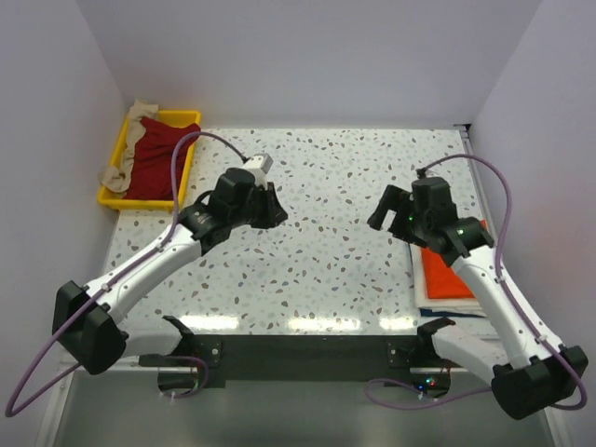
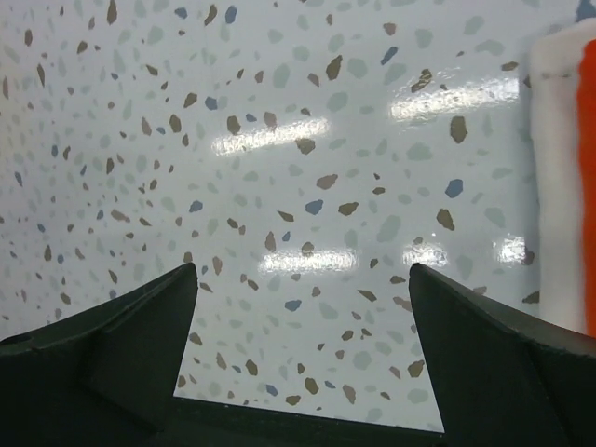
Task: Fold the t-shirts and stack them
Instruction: Reset both grippers
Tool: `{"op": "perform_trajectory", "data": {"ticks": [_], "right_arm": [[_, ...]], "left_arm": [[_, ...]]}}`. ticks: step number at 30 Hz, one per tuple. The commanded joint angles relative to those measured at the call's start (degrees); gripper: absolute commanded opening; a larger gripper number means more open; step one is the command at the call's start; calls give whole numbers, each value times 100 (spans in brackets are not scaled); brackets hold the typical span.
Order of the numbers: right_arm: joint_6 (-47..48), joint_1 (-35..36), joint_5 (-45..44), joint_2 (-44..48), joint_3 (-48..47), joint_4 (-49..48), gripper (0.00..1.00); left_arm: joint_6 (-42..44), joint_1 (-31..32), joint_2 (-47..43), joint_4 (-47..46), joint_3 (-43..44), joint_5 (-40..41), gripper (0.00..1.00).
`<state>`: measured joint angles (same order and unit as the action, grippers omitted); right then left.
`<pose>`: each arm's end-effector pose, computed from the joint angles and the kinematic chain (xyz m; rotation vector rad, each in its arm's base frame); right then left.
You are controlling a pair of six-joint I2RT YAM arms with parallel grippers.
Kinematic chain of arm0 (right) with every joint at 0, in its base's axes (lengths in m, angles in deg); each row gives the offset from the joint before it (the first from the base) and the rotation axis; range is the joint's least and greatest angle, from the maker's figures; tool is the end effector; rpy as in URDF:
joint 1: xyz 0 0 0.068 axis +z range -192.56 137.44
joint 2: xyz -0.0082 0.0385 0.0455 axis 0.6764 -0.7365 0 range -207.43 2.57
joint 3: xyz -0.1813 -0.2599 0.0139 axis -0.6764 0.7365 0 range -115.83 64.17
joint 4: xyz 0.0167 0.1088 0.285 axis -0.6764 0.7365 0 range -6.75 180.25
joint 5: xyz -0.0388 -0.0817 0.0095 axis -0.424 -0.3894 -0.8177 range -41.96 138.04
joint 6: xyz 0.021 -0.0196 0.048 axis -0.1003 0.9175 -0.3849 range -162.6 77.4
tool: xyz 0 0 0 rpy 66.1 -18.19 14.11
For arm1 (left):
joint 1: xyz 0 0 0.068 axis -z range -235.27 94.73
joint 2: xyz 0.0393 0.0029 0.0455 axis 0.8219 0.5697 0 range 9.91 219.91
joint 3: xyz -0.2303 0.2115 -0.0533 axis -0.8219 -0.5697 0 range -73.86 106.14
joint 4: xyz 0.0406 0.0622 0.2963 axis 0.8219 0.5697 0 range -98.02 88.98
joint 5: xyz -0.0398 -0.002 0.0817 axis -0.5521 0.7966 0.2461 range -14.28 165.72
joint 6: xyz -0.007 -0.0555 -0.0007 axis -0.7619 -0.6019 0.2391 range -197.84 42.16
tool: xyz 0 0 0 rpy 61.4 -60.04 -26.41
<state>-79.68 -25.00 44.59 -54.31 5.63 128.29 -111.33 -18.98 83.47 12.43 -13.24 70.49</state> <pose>0.2126 0.0649 0.3640 0.4305 2.3223 0.4040 0.2590 -0.1943 0.3418 0.1107 2.2592 -0.7814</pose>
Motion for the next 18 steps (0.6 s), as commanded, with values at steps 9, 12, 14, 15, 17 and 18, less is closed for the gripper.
{"op": "perform_trajectory", "data": {"ticks": [9, 12, 14, 15, 17, 18], "right_arm": [[183, 2058, -605, -948, 405, -1954, 99], [377, 2076, -753, -982, 423, -1964, 99], [517, 2067, -912, -1061, 362, -1833, 99], [561, 2067, -1052, -1097, 344, -1806, 99], [614, 2076, -1106, -1185, 300, -1736, 99], [623, 2076, -1123, -1202, 291, -1718, 99]], "left_arm": [[291, -70, -1045, 232, -884, 1279, 26], [300, -78, -1238, 214, -1043, 1402, 28], [344, -79, -1309, 214, -1070, 1463, 28], [352, -79, -1318, 223, -1079, 1516, 29], [379, -79, -1318, 223, -1070, 1543, 29], [379, -79, -1309, 214, -1079, 1552, 29]]}}
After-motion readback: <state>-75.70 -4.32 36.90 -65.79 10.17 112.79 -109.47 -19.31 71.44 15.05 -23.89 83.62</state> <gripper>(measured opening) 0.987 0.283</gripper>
